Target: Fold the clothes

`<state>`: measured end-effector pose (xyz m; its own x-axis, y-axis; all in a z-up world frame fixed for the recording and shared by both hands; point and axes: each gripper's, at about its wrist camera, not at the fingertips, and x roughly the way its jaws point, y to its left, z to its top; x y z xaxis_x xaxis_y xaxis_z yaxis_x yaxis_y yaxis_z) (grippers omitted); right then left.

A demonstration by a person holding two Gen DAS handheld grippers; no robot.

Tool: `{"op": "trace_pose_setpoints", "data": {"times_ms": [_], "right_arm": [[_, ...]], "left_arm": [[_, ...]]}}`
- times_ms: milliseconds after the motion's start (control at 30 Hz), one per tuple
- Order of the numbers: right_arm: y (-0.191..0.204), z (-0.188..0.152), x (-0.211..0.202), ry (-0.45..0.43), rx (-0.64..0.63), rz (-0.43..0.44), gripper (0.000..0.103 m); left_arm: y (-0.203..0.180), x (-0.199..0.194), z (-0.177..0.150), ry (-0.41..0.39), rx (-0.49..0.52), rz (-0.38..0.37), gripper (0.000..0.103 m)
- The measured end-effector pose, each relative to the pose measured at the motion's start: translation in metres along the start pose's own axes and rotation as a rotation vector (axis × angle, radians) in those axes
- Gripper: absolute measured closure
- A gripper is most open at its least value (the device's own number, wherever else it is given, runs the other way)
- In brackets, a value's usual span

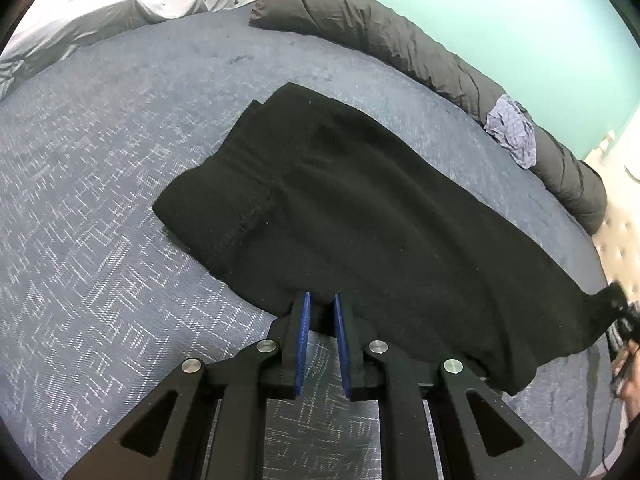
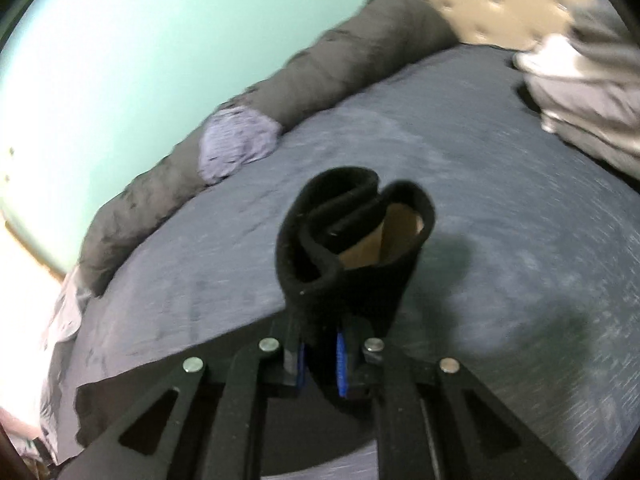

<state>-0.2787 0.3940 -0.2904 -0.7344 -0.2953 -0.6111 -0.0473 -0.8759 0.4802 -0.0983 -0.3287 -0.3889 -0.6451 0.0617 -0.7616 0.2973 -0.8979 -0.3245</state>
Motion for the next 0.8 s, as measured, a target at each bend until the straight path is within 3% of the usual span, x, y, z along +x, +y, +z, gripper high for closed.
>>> {"op": "trace_pose_setpoints", "data": {"times_ms": [267, 500, 800], "right_arm": [[0.157, -0.020, 0.006, 0.095, -0.169, 0.177, 0.093], [0.290, -0.061, 0.032, 0.192, -0.299, 0.282, 0.093], [0.412, -0.131, 0.063, 0.301, -0.434, 0.397, 0.093]], "left_arm": [[0.011, -0.011, 0.006, -0.030, -0.007, 0.009, 0.089], [0.039, -0.019, 0.013, -0.044, -0.061, 0.013, 0.089], [0.063, -0.014, 0.020, -0.025, -0.060, 0.055, 0.089]]}}
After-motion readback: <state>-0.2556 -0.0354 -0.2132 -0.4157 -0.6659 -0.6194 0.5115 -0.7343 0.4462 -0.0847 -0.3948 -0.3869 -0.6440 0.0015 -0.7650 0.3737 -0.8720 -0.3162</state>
